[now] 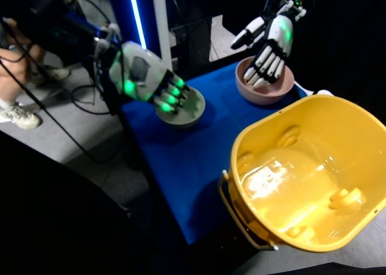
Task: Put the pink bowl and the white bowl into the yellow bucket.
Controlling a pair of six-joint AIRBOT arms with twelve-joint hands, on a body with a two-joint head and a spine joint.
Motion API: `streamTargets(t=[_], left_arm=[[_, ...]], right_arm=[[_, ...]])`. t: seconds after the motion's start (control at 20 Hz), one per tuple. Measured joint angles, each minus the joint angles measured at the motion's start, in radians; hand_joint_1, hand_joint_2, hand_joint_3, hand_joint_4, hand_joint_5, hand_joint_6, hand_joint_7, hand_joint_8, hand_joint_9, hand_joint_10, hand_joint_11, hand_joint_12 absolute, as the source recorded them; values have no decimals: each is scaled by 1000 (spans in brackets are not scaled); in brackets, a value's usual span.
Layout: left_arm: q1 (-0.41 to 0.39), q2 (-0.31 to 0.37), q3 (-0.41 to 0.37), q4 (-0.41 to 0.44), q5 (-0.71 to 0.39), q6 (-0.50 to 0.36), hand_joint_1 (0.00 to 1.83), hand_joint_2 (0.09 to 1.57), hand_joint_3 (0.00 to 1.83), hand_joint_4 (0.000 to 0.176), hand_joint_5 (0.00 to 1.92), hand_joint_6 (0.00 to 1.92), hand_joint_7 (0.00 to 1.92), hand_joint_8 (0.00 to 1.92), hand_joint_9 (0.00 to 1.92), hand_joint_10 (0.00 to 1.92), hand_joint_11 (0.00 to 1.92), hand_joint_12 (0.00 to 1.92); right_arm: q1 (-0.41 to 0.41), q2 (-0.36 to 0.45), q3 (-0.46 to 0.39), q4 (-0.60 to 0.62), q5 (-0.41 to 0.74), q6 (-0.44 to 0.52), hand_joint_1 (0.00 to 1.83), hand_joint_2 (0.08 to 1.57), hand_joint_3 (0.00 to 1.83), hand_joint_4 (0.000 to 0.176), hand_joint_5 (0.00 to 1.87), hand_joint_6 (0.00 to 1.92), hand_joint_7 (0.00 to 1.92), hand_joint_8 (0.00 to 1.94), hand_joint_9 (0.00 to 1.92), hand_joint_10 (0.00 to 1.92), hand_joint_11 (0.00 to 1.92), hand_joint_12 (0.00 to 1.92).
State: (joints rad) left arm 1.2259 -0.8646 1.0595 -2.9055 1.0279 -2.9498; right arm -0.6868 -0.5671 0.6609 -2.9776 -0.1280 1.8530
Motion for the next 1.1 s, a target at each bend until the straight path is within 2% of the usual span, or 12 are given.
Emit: streamTargets(t=[0.2, 0.35, 0.45, 0.6, 0.65, 0.7, 0.75, 0.8, 0.85, 0.9, 1.0, 1.1], left_arm=[[17, -25, 10, -2, -13, 2, 707, 1028, 5, 0, 451, 4, 441, 2, 205, 497, 0, 1330], [18, -37, 25, -23, -8, 3, 692, 1018, 0, 0, 461, 5, 434, 2, 196, 504, 0, 1371], [18, -44, 31, -29, -2, 3, 699, 1009, 0, 0, 500, 12, 436, 1, 182, 531, 0, 1314], [18, -55, 47, -40, -1, 2, 795, 1006, 0, 0, 545, 12, 436, 0, 149, 589, 0, 1299], [18, -60, 50, -43, -1, 2, 890, 1024, 3, 0, 582, 18, 451, 5, 161, 630, 0, 1414], [17, -65, 55, -47, 0, 1, 1010, 1035, 1, 0, 629, 18, 469, 7, 161, 693, 0, 1520], [12, -70, 61, -48, 2, 1, 1163, 1085, 3, 0, 731, 21, 530, 17, 204, 837, 36, 1595], [12, -77, 66, -54, 4, 2, 1139, 1187, 0, 0, 825, 1145, 746, 85, 404, 941, 233, 1513], [10, -81, 68, -60, 1, 4, 1188, 1203, 0, 0, 906, 1114, 692, 1132, 505, 1030, 320, 1564], [9, -83, 68, -66, -2, 19, 1314, 1205, 0, 0, 850, 1183, 765, 1229, 652, 1437, 434, 1594], [9, -85, 68, -74, 0, 32, 1357, 1177, 0, 0, 817, 1145, 897, 1069, 752, 1504, 577, 1566], [9, -85, 68, -76, 5, 34, 1353, 1196, 1, 0, 771, 1179, 851, 1166, 736, 1548, 565, 1592]], right_arm=[[-26, -52, 40, 0, -9, 0, 770, 984, 0, 0, 581, 26, 583, 31, 254, 806, 0, 1510], [-44, -88, 72, 0, -43, -2, 759, 973, 0, 0, 558, 17, 578, 29, 227, 789, 0, 1489], [-59, -109, 94, 0, -60, -3, 761, 950, 0, 0, 511, 1, 541, 7, 266, 533, 0, 1294], [-76, -137, 116, 1, -84, -4, 857, 896, 0, 0, 498, 2, 510, 1, 326, 263, 0, 1112], [-78, -146, 122, 1, -95, -5, 920, 927, 14, 0, 484, 0, 478, 0, 321, 184, 0, 1072], [-80, -158, 127, 1, -105, -6, 983, 978, 24, 0, 492, 4, 484, 4, 331, 178, 0, 1127], [-90, -165, 129, 1, -119, -9, 1204, 1039, 6, 0, 624, 34, 626, 38, 444, 342, 25, 1373], [-98, -175, 131, 1, -134, -10, 1140, 1204, 0, 0, 782, 1208, 853, 154, 604, 706, 355, 1339], [-112, -183, 134, 1, -159, -11, 1313, 1217, 0, 0, 760, 1285, 836, 974, 726, 1277, 512, 1321], [-127, -194, 140, 2, -193, -11, 1445, 1245, 5, 0, 618, 1449, 689, 1307, 646, 1452, 535, 1718], [-154, -206, 140, 2, -244, -13, 1471, 1254, 0, 0, 621, 1467, 638, 1347, 640, 1459, 548, 1803], [-167, -210, 140, 2, -249, -10, 1469, 1255, 1, 0, 641, 1480, 661, 1316, 632, 1461, 490, 1824]])
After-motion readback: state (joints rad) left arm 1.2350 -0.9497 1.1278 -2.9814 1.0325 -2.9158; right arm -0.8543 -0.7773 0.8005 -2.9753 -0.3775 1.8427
